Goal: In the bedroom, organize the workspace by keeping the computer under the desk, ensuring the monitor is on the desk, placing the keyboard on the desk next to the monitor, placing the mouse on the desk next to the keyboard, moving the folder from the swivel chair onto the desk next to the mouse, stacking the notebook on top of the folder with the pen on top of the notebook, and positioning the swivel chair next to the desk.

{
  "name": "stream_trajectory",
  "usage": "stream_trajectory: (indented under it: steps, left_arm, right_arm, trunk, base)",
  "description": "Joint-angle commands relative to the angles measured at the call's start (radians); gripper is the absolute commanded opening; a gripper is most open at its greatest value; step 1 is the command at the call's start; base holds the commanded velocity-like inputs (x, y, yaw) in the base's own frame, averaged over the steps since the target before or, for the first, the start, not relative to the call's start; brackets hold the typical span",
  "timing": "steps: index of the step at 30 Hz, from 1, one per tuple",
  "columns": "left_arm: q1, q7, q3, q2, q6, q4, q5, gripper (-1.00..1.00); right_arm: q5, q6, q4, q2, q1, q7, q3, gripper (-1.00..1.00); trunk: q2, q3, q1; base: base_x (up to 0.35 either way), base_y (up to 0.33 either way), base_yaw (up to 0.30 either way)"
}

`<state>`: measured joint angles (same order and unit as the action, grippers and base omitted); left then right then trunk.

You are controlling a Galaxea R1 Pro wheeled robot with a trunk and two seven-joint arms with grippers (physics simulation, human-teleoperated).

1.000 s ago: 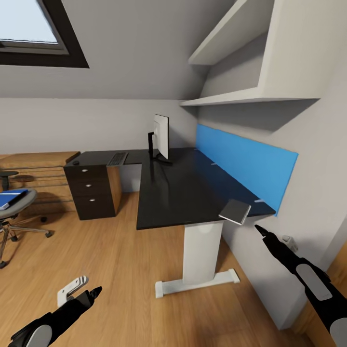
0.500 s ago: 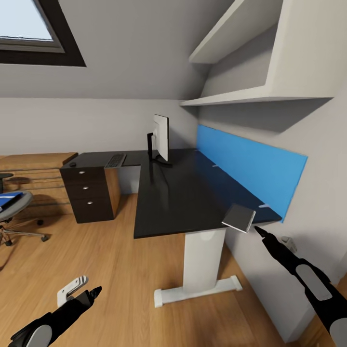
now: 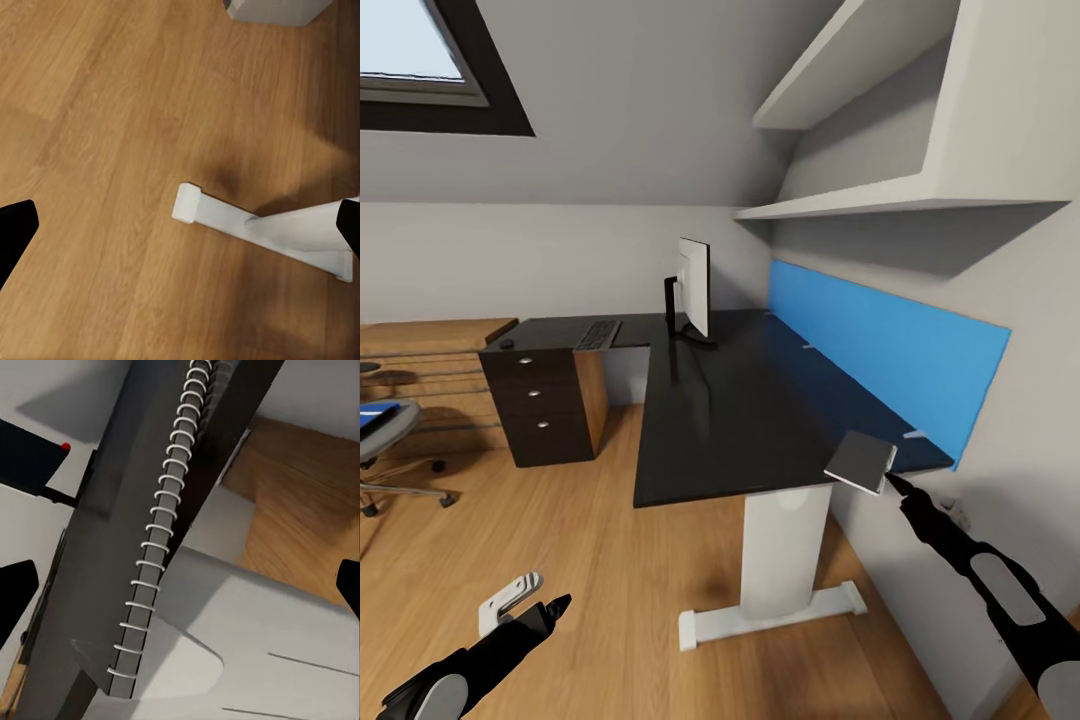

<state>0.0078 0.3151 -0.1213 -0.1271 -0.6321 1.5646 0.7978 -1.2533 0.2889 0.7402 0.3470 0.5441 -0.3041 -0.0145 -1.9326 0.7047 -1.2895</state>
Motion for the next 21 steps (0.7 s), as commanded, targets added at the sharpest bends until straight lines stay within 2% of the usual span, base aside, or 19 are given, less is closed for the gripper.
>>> stream_trajectory:
  steps: [1,8,13,18,21]
  left_arm:
    - [0.000,0.009,0.000,0.000,-0.003,0.002,0.011,1.00]
    - [0.000,0.009,0.000,0.000,-0.003,-0.003,0.012,1.00]
    - [0.000,0.009,0.000,0.001,-0.002,-0.018,0.010,1.00]
    - [0.000,0.009,0.000,0.000,-0.002,-0.023,0.007,1.00]
    - [0.000,0.009,0.000,0.000,-0.002,-0.025,0.007,1.00]
  right_arm:
    - [-0.013,0.007,0.000,-0.006,0.000,-0.001,-0.001,1.00]
    - [-0.019,0.006,0.001,-0.026,0.000,-0.002,0.000,1.00]
    - [-0.021,0.006,0.001,-0.030,0.000,-0.003,0.000,1.00]
    - [-0.021,0.006,0.002,-0.035,0.000,-0.003,0.003,1.00]
    - [-0.020,0.006,0.002,-0.042,0.000,-0.002,0.004,1.00]
  trunk:
    - [0.000,0.001,0.000]
    - [0.000,0.001,0.000]
    - [0.000,0.001,0.000]
    - [0.035,-0.015,0.019]
    - [0.035,-0.015,0.019]
  base:
    - [0.027,0.000,0.000]
    - [0.010,0.000,0.000]
    - [0.002,0.000,0.000]
    - [0.000,0.000,0.000]
    - [0.000,0.000,0.000]
